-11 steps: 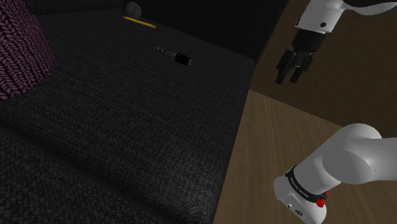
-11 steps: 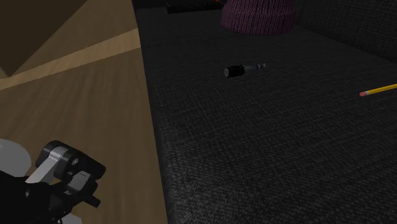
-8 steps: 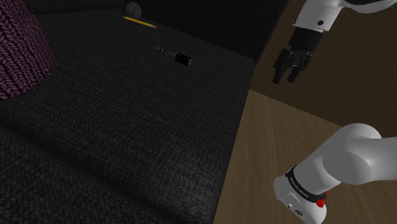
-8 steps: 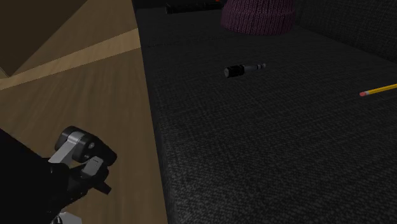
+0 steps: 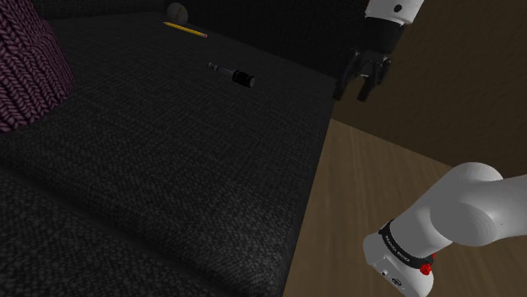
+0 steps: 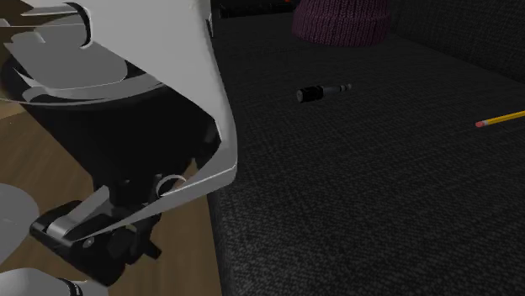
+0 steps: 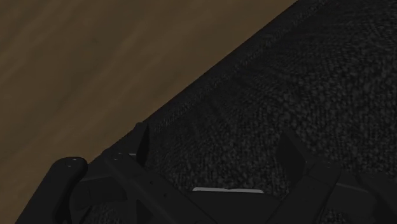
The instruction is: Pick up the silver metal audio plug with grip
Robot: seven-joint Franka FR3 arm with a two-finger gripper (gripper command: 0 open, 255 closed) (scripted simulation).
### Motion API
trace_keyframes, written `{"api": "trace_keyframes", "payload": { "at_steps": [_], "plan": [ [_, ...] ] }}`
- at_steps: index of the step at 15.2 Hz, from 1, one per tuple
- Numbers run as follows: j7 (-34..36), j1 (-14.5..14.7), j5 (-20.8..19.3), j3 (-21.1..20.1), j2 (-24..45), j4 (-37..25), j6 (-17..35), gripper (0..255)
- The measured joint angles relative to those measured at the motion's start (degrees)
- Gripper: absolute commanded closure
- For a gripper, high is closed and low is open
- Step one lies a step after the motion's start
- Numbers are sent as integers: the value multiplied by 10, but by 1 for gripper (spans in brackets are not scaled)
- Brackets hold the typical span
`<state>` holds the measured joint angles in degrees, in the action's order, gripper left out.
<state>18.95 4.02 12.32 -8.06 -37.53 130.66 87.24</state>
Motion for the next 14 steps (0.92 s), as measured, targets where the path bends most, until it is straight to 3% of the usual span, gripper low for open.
{"api": "trace_keyframes", "payload": {
  "at_steps": [7,14],
  "plan": [
    [89,12,36,-65,102,-100,30,0],
    [191,23,39,-130,216,-234,43,0]
  ]
}}
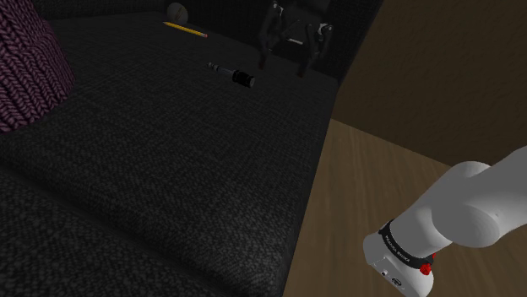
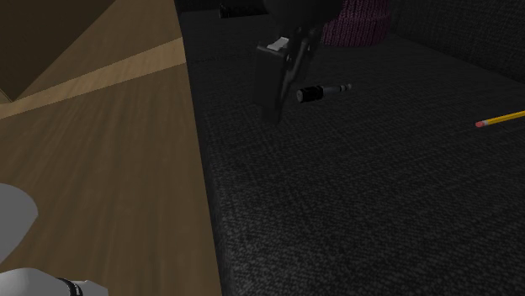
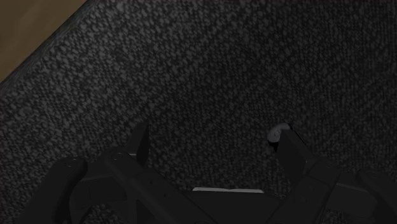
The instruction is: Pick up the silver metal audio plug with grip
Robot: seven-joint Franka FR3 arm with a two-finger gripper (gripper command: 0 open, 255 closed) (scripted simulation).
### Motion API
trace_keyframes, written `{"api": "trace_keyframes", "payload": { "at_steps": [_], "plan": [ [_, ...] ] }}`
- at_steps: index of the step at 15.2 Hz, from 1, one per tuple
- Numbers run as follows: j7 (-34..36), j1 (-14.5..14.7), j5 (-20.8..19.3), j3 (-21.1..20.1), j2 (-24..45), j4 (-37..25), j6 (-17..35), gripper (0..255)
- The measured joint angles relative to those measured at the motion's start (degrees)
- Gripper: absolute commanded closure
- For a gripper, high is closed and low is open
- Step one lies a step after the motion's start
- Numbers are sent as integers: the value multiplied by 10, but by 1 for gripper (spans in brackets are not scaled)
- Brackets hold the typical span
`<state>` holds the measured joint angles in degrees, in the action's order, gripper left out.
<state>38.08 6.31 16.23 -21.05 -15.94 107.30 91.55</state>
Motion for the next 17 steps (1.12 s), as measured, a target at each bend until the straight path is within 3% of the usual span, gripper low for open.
{"api": "trace_keyframes", "payload": {
  "at_steps": [6,13,14,17],
  "plan": [
    [83,14,-28,-46,104,-120,5,0],
    [77,16,-26,-48,104,-75,51,0],
    [77,16,-26,-48,103,-71,54,255],
    [77,16,-26,-48,102,-69,57,255]
  ]
}}
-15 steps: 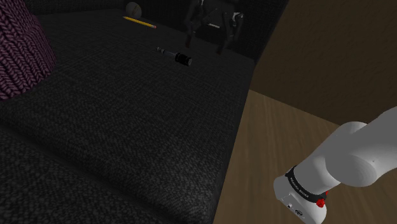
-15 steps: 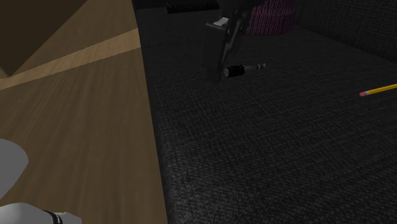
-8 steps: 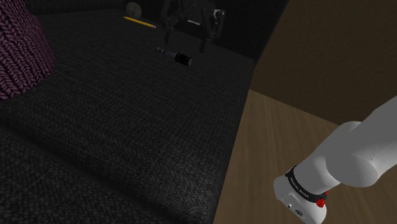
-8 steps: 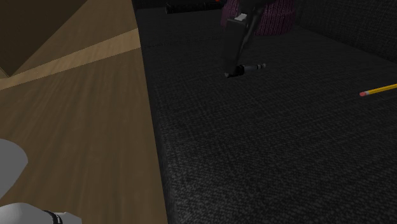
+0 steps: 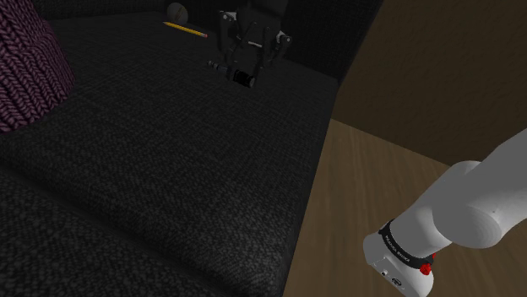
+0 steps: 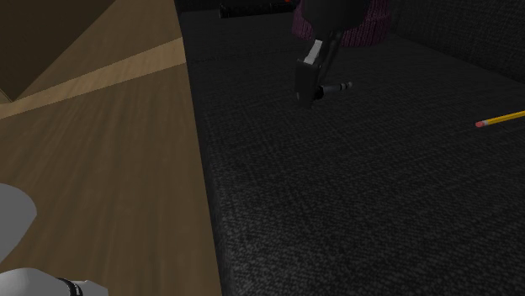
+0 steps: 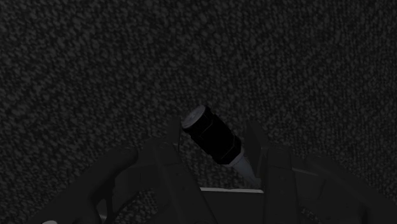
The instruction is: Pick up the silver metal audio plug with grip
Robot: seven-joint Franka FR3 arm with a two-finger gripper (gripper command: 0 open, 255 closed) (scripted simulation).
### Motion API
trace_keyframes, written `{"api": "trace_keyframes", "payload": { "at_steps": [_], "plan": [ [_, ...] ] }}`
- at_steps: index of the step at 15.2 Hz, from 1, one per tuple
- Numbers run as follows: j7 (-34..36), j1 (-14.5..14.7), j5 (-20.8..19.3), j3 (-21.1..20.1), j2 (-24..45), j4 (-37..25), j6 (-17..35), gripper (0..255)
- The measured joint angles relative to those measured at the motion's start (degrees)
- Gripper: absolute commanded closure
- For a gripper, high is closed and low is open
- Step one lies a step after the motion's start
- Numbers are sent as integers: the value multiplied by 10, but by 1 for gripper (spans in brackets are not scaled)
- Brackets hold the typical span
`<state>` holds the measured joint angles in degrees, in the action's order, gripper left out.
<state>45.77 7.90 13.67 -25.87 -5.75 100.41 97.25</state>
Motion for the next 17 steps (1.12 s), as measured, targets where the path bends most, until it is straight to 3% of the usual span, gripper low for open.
{"api": "trace_keyframes", "payload": {
  "at_steps": [8,17],
  "plan": [
    [1,0,0,0,1,-4,-3,255],
    [16,0,-8,0,18,-85,-69,255]
  ]
}}
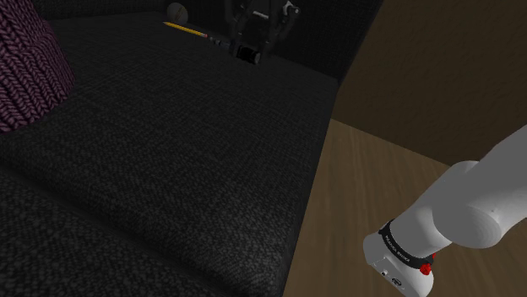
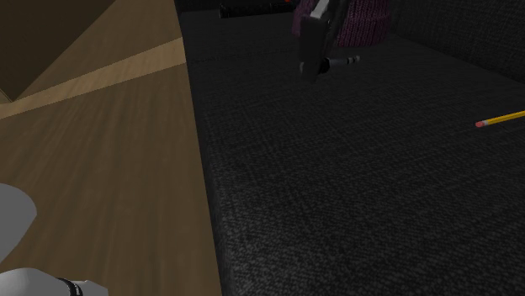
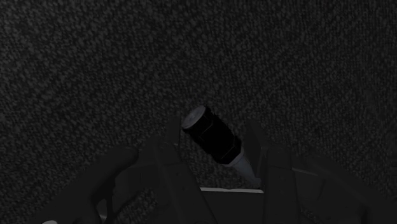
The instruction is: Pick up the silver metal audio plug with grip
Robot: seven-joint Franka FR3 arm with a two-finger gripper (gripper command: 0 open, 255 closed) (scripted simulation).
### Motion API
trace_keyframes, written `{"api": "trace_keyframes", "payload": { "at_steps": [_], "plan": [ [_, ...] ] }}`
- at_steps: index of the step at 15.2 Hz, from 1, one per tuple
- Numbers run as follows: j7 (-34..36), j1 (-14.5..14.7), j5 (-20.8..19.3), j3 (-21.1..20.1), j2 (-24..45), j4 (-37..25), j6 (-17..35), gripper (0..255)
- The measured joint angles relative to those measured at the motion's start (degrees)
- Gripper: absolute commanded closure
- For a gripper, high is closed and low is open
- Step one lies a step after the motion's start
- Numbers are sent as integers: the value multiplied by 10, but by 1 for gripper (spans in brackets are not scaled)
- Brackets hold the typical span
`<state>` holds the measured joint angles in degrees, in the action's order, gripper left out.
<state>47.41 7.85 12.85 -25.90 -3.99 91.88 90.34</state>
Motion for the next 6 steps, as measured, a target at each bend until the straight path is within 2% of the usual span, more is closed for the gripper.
{"api": "trace_keyframes", "payload": {
  "at_steps": [6],
  "plan": [
    [14,2,-7,-3,16,-60,-44,255]
  ]
}}
